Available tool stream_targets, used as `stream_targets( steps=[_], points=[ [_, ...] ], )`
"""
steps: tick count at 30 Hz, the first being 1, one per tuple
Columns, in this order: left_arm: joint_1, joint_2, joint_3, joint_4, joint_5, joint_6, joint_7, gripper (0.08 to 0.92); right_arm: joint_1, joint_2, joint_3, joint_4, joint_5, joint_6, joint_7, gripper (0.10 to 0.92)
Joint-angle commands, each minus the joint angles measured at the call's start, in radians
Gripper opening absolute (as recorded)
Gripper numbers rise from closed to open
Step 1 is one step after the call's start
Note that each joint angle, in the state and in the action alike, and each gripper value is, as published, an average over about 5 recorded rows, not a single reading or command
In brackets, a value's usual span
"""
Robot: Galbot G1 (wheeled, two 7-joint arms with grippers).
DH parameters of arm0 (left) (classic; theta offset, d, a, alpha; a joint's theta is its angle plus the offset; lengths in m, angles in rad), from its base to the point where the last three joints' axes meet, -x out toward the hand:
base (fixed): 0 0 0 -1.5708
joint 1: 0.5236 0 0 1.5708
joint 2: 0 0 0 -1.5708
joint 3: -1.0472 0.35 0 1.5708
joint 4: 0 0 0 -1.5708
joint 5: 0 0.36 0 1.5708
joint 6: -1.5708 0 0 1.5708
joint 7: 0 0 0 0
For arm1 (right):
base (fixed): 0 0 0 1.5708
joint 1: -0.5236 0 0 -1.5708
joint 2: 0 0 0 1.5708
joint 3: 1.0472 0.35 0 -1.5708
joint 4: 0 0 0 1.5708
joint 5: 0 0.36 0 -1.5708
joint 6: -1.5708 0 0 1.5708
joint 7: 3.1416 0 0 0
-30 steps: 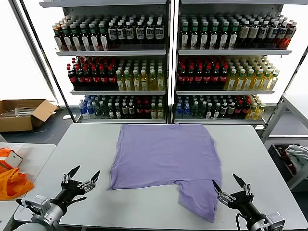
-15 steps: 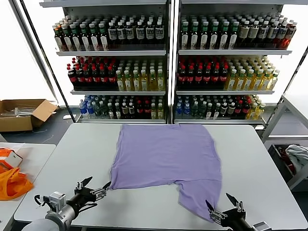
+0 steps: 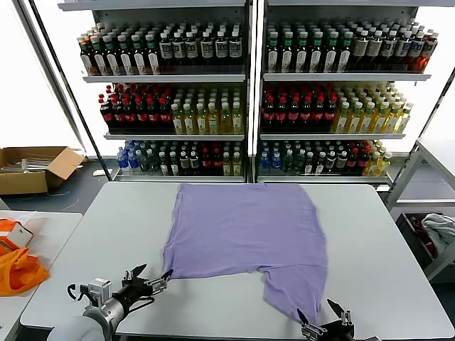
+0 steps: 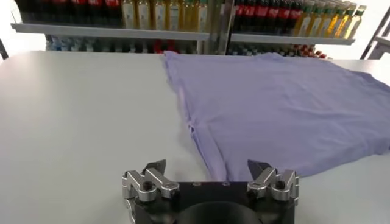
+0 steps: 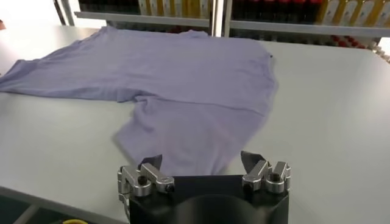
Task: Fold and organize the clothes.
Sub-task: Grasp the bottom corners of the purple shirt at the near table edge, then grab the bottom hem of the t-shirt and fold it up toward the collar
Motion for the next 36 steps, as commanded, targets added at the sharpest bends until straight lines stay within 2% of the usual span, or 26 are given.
stream_targets(
  steps=[1,4,21,26,29,36],
  points=[
    [-0.033,-0.005,0.032,0.018,-0.021,0.013,-0.018,0.82,0.0,0.007,-0.015,-0.006,-0.017,-0.01,0.008,0.663],
    [-0.043,-0.011,0.049,0.022,-0.021,0.013,-0.019,0.778,-0.002,0.012,-0.018,-0.011,-0.016,-0.009,0.007,0.577],
    [-0.025,-0.019,0.076,0.038,-0.017,0.013,-0.022,0.291,0.006,0.016,-0.011,-0.005,-0.002,0.006,0.006,0.122],
    [-0.007,-0.019,0.073,0.024,-0.013,0.012,-0.032,0.147,0.007,0.011,0.0,-0.002,0.01,0.02,-0.006,0.106],
    [-0.005,-0.022,0.065,0.021,-0.014,0.012,-0.041,0.094,0.01,0.009,0.005,-0.001,0.019,0.035,-0.016,0.106],
    [0.055,-0.015,0.019,-0.064,-0.015,0.012,-0.058,0.084,-0.043,0.004,0.029,0.034,0.043,0.087,-0.053,0.106]
  ],
)
